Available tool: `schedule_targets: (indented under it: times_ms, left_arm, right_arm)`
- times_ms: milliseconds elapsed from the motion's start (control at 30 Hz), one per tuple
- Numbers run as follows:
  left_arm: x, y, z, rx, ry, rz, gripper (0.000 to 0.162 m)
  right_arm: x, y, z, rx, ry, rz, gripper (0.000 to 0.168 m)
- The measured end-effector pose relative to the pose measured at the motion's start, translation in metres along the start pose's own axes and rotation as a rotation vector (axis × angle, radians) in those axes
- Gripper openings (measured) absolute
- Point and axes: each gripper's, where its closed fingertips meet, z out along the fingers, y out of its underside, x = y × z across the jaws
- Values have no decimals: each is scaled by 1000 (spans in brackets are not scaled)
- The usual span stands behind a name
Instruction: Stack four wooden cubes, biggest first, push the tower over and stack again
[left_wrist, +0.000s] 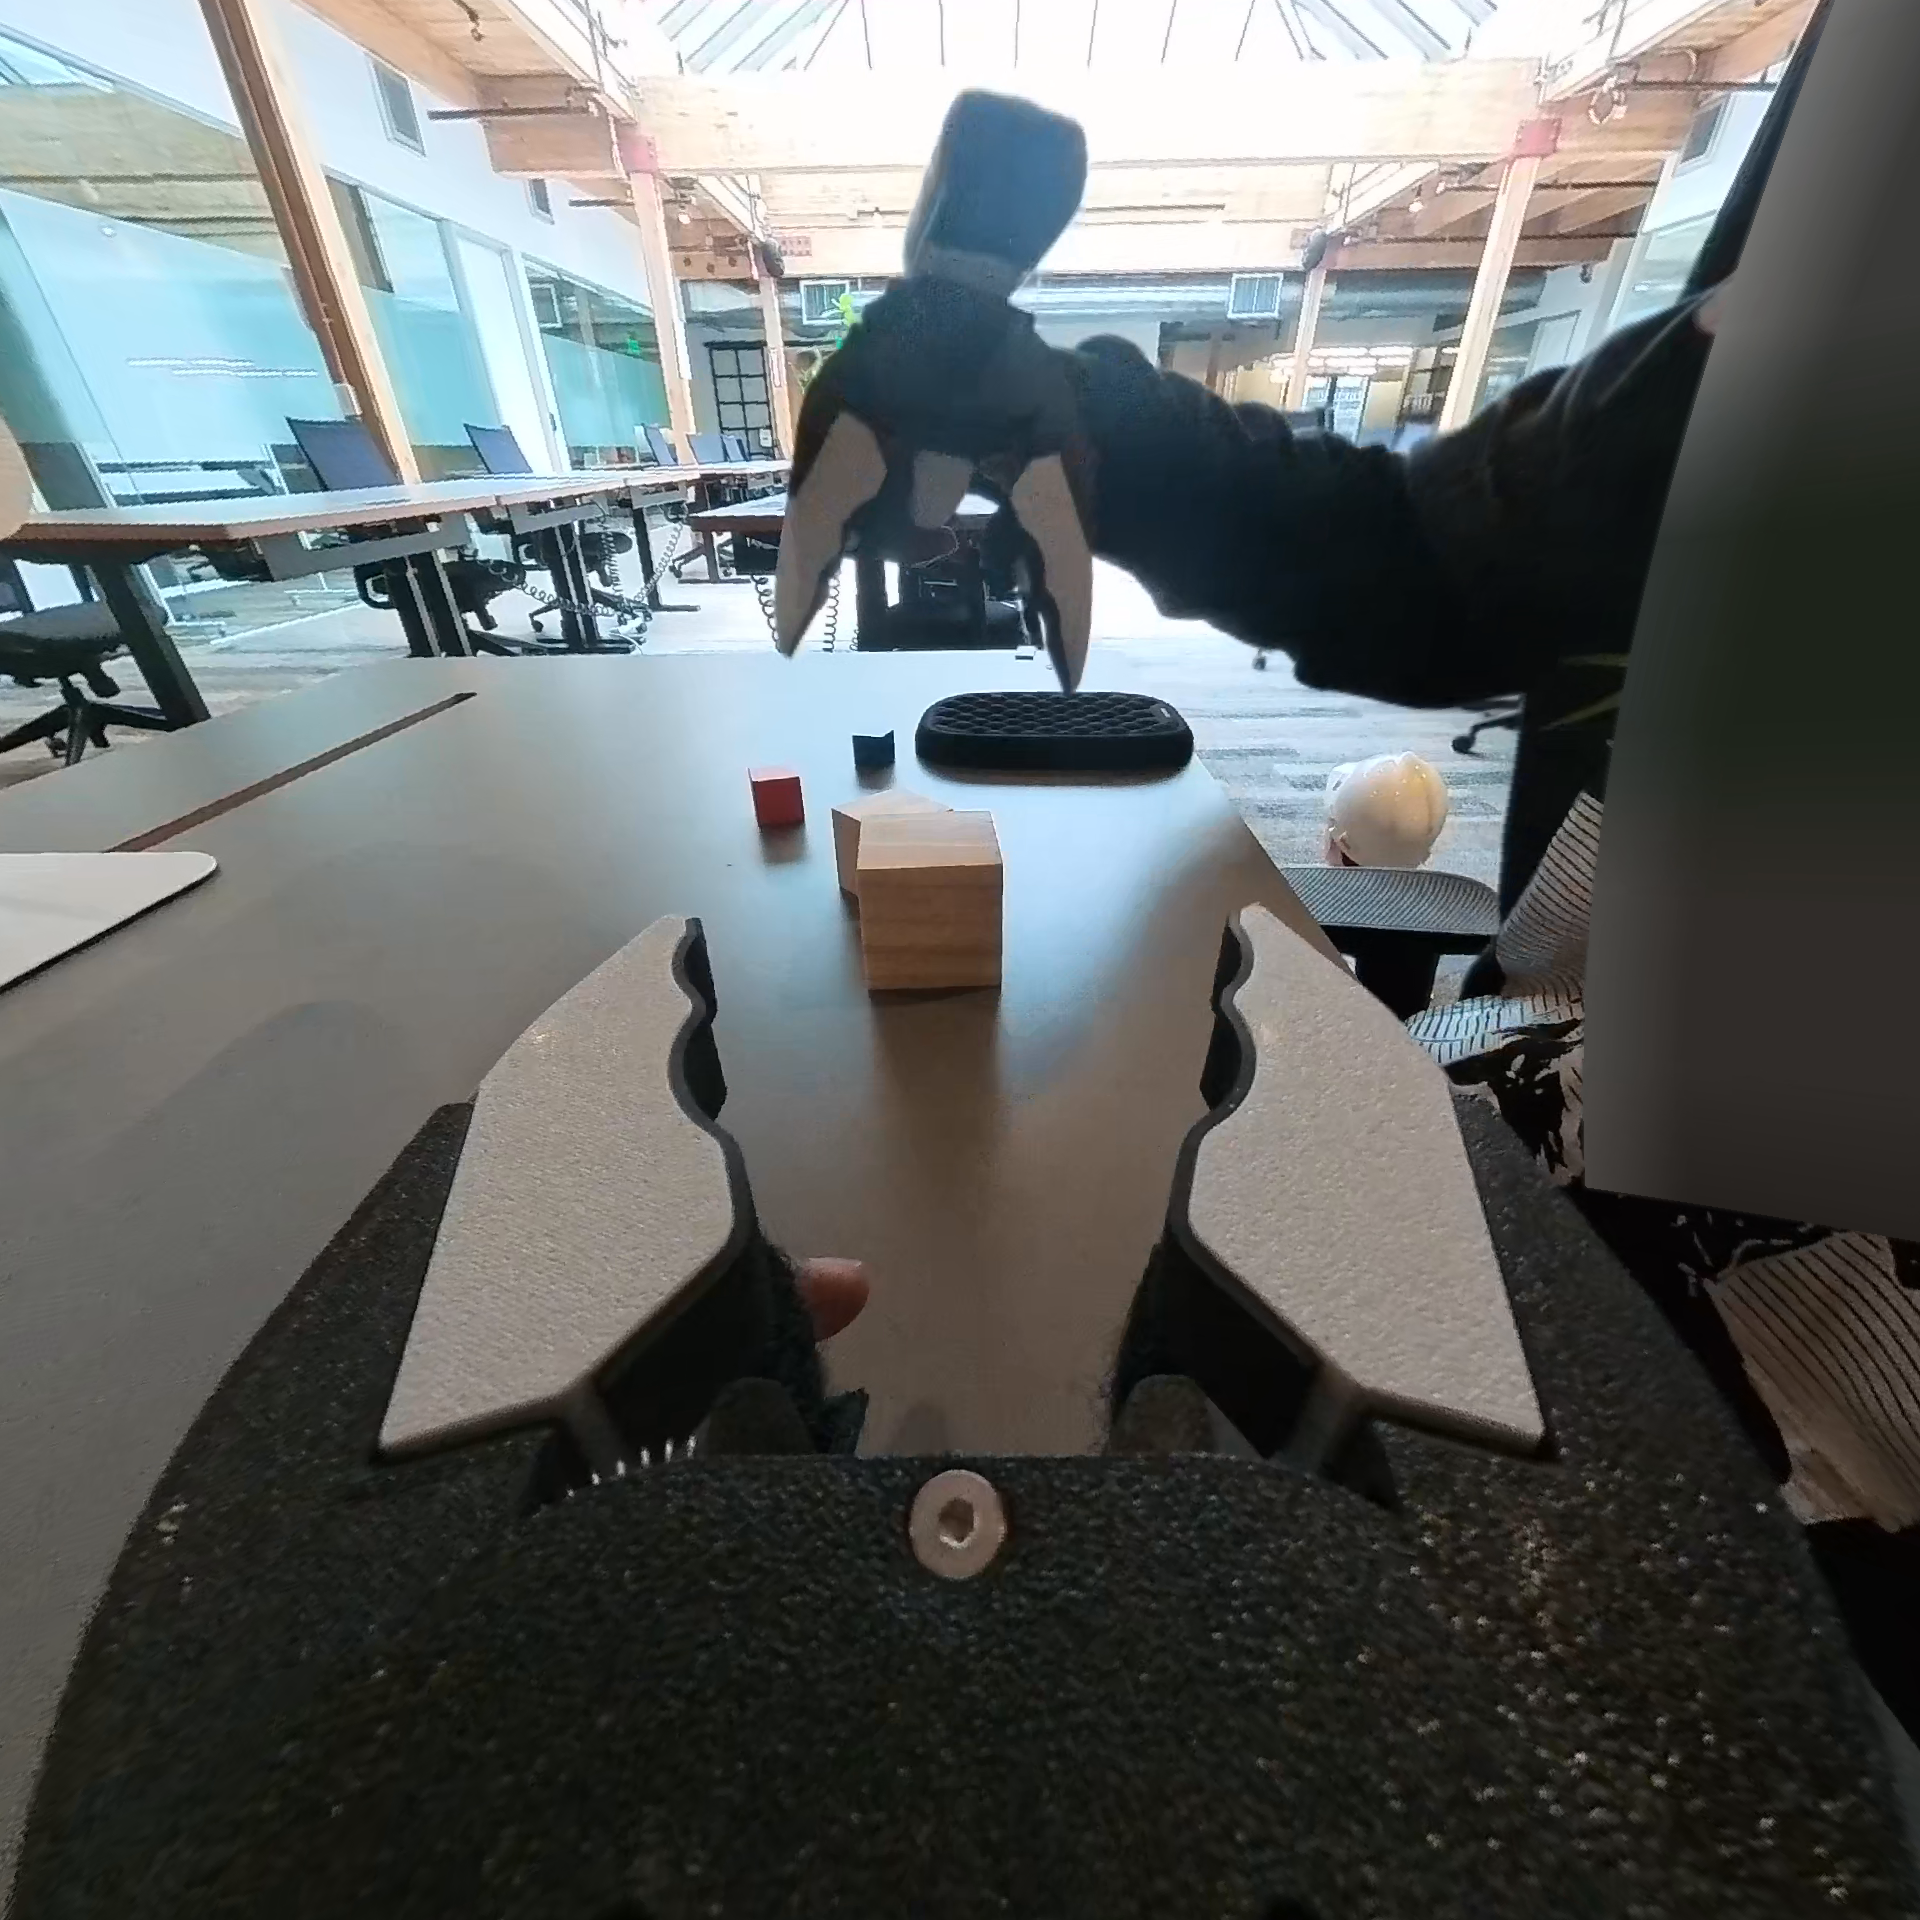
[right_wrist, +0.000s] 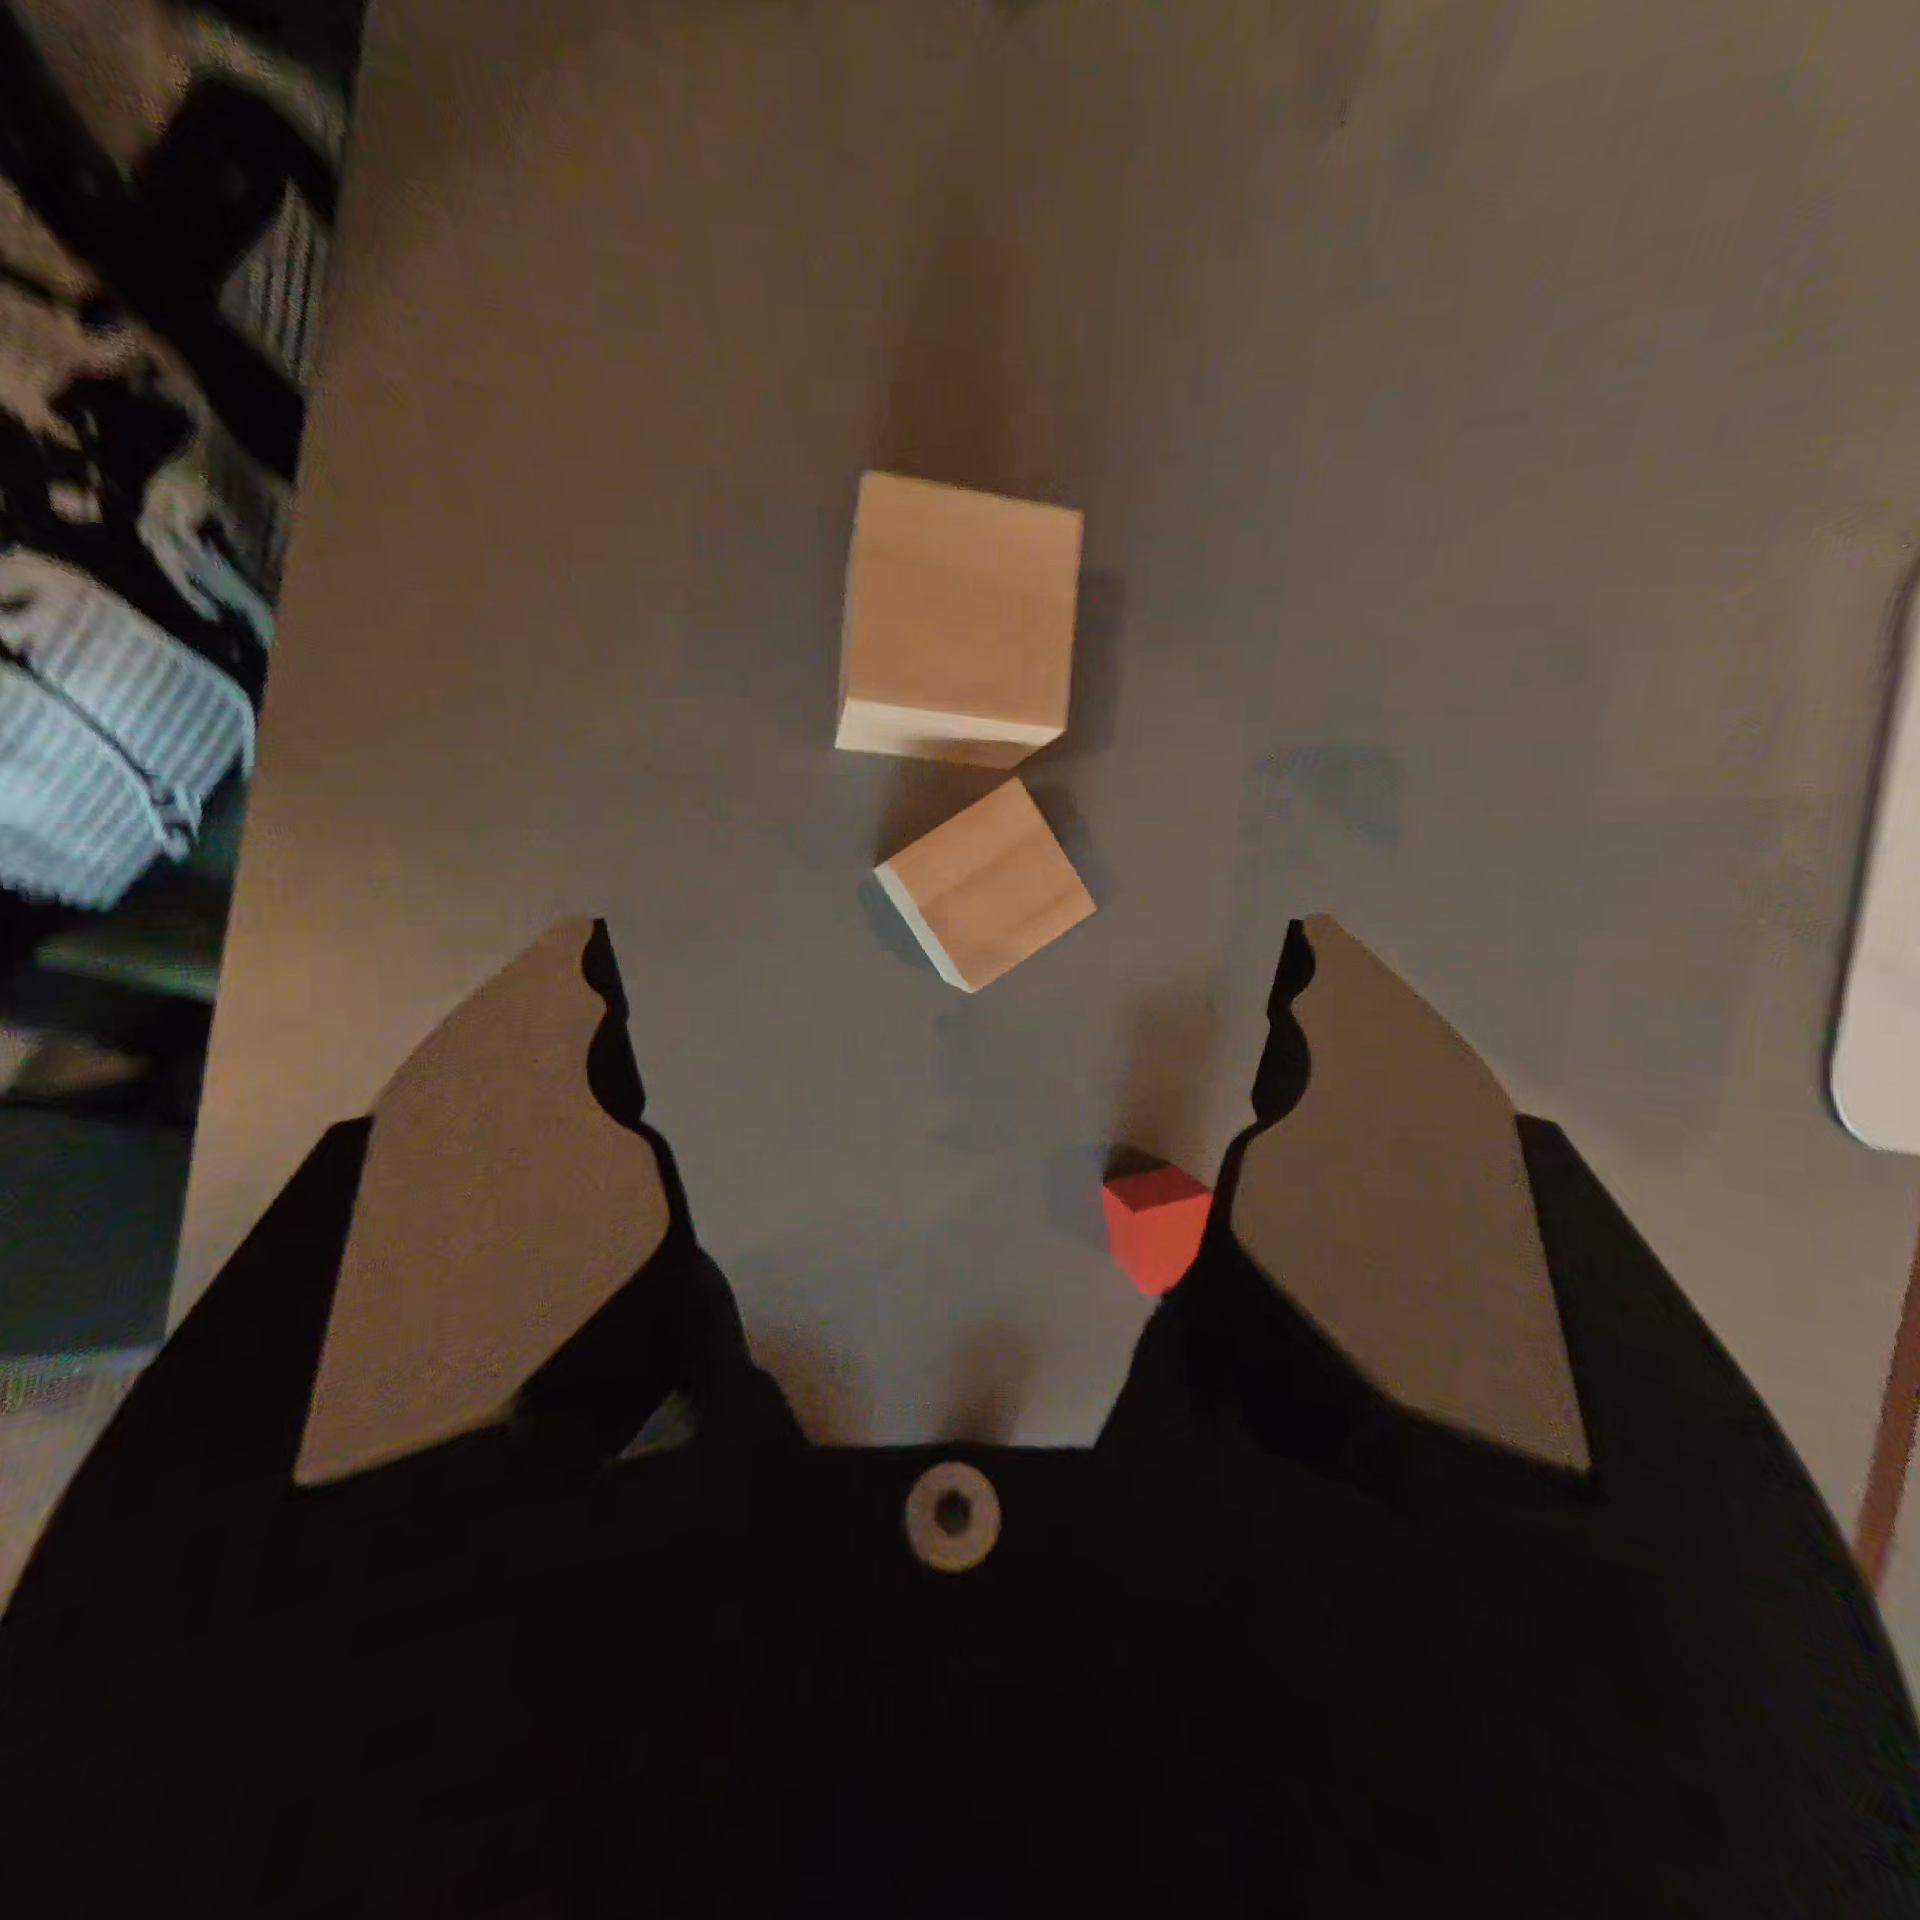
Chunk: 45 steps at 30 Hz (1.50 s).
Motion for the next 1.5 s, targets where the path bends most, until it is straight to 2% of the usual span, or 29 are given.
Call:
schedule_targets:
  times_ms: [167,267,567,733,900,1067,1300,1500]
  left_arm:
    - [0,0,0,1,-1,5,91]
    - [0,0,0,-2,4,-4,93]
    - [2,1,1,-9,20,-8,93]
    - [2,1,1,-12,21,-7,94]
    - [3,2,2,-19,22,-3,95]
    - [2,2,2,-18,20,-5,94]
    - [2,2,1,-16,15,-4,93]
    - [2,2,1,-17,12,-1,92]
  right_arm:
    - [0,12,35,-232,-170,-133,104]
    - [3,26,46,-337,-204,-205,98]
    - [5,29,61,-343,-248,-319,69]
    - [6,28,63,-324,-235,-374,46]
    - [6,29,62,-329,-215,-402,44]
    - [4,23,52,-328,-213,-351,43]
    - [9,-3,24,-349,-165,-137,43]
    - [14,-32,17,-371,-68,-15,43]
